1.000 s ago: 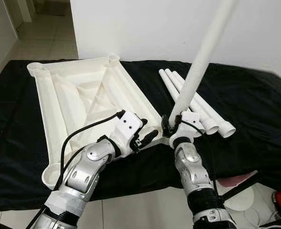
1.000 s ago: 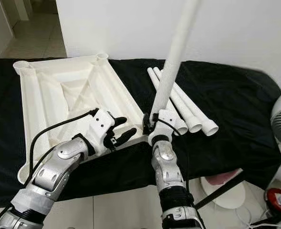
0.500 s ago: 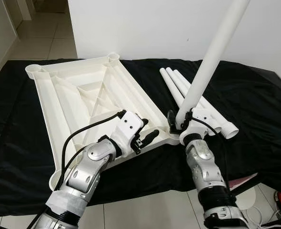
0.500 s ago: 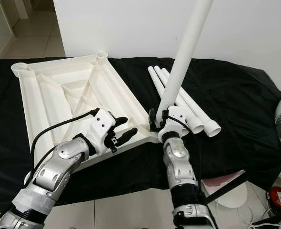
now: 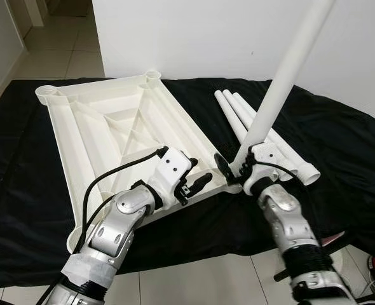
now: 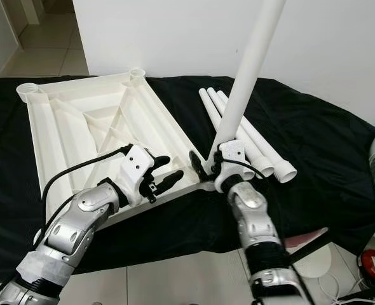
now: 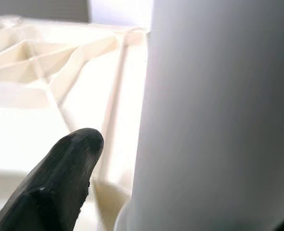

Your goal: Building children table

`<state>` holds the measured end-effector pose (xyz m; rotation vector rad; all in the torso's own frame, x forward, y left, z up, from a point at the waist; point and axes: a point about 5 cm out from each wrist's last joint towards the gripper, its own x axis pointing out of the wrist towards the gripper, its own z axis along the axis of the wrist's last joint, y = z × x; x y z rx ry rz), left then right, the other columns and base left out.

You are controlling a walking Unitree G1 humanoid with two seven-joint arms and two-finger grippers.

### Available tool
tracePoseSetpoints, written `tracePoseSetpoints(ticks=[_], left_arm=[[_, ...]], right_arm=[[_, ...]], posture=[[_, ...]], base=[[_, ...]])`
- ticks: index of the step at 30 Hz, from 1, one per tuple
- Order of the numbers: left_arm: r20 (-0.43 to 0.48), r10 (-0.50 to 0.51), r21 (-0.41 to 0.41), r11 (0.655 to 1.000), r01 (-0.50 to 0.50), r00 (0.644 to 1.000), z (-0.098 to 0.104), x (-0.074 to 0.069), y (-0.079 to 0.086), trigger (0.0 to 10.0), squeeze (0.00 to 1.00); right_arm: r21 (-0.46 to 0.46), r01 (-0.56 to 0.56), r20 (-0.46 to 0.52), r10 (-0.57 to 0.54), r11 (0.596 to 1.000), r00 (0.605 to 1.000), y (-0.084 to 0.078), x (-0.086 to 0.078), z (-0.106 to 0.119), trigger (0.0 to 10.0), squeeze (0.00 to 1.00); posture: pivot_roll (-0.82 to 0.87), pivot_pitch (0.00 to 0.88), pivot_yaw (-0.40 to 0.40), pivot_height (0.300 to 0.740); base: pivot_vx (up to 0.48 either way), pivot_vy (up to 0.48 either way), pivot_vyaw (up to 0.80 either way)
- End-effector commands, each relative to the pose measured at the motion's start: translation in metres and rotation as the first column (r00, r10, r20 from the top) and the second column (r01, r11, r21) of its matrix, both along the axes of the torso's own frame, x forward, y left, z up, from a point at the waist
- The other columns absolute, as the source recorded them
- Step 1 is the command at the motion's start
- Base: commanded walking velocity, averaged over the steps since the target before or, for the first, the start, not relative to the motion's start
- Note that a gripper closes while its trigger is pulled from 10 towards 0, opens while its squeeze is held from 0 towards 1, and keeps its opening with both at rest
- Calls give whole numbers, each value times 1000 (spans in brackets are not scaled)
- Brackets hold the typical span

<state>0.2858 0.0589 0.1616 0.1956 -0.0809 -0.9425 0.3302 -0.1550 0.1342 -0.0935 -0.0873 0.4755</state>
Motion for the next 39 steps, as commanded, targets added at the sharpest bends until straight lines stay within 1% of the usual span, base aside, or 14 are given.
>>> tracePoseSetpoints(ticks=[1, 3, 4, 6, 7, 8, 19, 20, 21, 26, 30, 33, 38, 39], left_arm=[[-1, 4, 9, 1000, -4, 1000, 0, 0, -1, 10000, 0], [-3, 0, 10, 1000, 0, 1000, 0, -1, -1, 10000, 0], [-3, -3, 10, 1000, 3, 1000, 0, -1, -2, 10000, 0], [-4, -5, 10, 1000, 5, 1000, 0, -1, -2, 10000, 0], [-4, -6, 8, 1000, 6, 1000, 0, -1, -3, 10000, 0], [-3, -6, 8, 1000, 6, 1000, 0, -2, -3, 10000, 0], [-3, -4, 1, 1000, 4, 1000, 0, -2, -4, 10000, 0], [-3, -3, 0, 1000, 3, 1000, 1, -1, -4, 10000, 0], [-3, -3, 0, 1000, 3, 1000, 1, -1, -4, 10000, 0], [-3, -4, -1, 1000, 4, 1000, 1, -1, -5, 10000, 0], [-11, -10, -9, 1000, 10, 1000, -1, -3, -7, 10000, 0], [-16, -16, -16, 1000, 16, 1000, -1, -5, -11, 10000, 0], [-18, -20, -17, 1000, 20, 1000, -2, -5, -12, 10000, 0], [-20, -28, -20, 999, 28, 999, -2, -5, -13, 10000, 0]], right_arm=[[-22, -71, 0, 71, 997, 997, 2, 0, -1, 10000, 0], [-27, -100, -14, 100, 995, 995, 0, 0, -2, 10000, 0], [-43, -131, -28, 130, 990, 991, -3, 0, -4, 4039, 0], [-52, -149, -37, 147, 988, 988, -4, 0, -5, 3529, 0], [-69, -163, -41, 161, 984, 986, -6, 1, -6, 431, 0], [-81, -177, -45, 174, 981, 984, -7, 1, -6, 0, 0], [-101, -196, -70, 189, 975, 979, -17, 5, -9, 0, 0], [-111, -163, -73, 156, 980, 985, -20, 7, -10, 4510, 0], [-126, -108, -88, 98, 986, 991, -23, 10, -12, 10000, 0], [-137, -72, -98, 59, 988, 993, -25, 13, -14, 10000, 0], [-58, 86, -105, -92, 995, 990, -19, 19, -13, 10000, 0], [34, 223, -138, -216, 974, 967, -6, 17, -16, 10000, 0], [48, 260, -135, -252, 964, 958, -2, 16, -16, 10000, 0], [80, 345, -131, -333, 935, 934, 2, 13, -16, 10000, 0]], posture=[[62, 27, -57, 740], [62, 25, -56, 740], [63, 25, -56, 740], [64, 24, -57, 740], [65, 23, -57, 740], [67, 21, -59, 740], [67, 19, -65, 740], [67, 19, -65, 740], [65, 18, -64, 740], [65, 18, -64, 740], [56, 22, -62, 740], [48, 26, -63, 740], [43, 29, -62, 740], [29, 26, -55, 740]], base=[[0, 0, 0], [0, 0, 0], [0, 0, 0], [0, 0, 0], [0, 0, 0], [0, 0, 0], [0, 0, 0], [0, 0, 0], [0, 0, 0], [0, 0, 0], [0, 0, 0], [0, 0, 0], [0, 0, 0], [0, 0, 0]])
